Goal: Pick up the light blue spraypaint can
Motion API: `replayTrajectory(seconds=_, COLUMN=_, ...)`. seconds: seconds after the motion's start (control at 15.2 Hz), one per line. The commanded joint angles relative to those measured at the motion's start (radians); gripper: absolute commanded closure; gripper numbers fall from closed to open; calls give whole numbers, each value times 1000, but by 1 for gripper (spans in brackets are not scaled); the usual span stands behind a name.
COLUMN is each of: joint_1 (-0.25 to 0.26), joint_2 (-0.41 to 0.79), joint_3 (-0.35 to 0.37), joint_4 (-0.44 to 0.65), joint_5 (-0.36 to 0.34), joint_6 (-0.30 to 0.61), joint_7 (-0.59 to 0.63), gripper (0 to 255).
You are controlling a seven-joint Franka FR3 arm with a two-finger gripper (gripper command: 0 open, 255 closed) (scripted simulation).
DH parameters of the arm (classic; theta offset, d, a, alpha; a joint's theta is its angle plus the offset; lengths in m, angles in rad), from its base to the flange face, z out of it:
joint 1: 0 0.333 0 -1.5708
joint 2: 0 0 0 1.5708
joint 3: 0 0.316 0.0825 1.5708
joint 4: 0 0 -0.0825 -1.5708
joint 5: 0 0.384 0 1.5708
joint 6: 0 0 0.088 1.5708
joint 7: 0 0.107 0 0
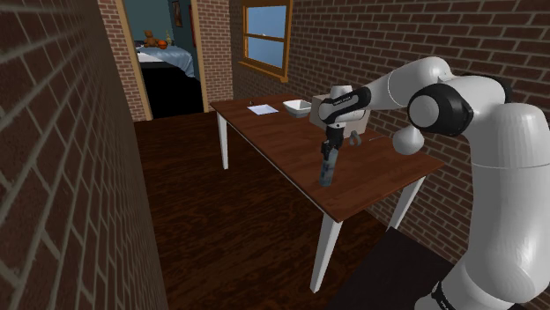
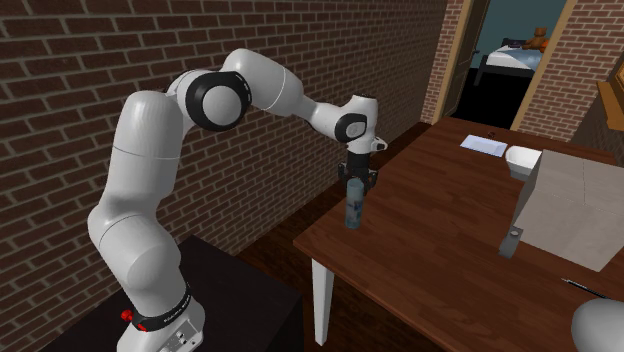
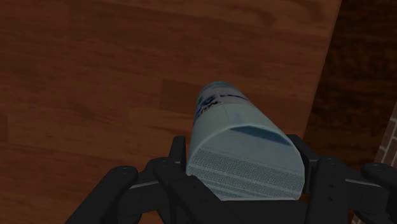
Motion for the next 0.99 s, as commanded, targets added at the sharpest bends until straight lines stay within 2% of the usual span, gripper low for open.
replayTrajectory(seconds=0.0, joint_1=0, joint_2=1, joint_3=0, joint_4=0, joint_5=0, joint_6=0, joint_7=0, gripper=255)
replayTrajectory(seconds=0.13, joint_1=0, joint_2=-1, joint_3=-1, joint_4=-3, joint_5=-1, joint_6=1, joint_7=0, gripper=255)
replayTrajectory(seconds=0.92, joint_1=5, joint_2=-64, joint_3=-10, joint_4=70, joint_5=-20, joint_6=-133, joint_7=8, gripper=255)
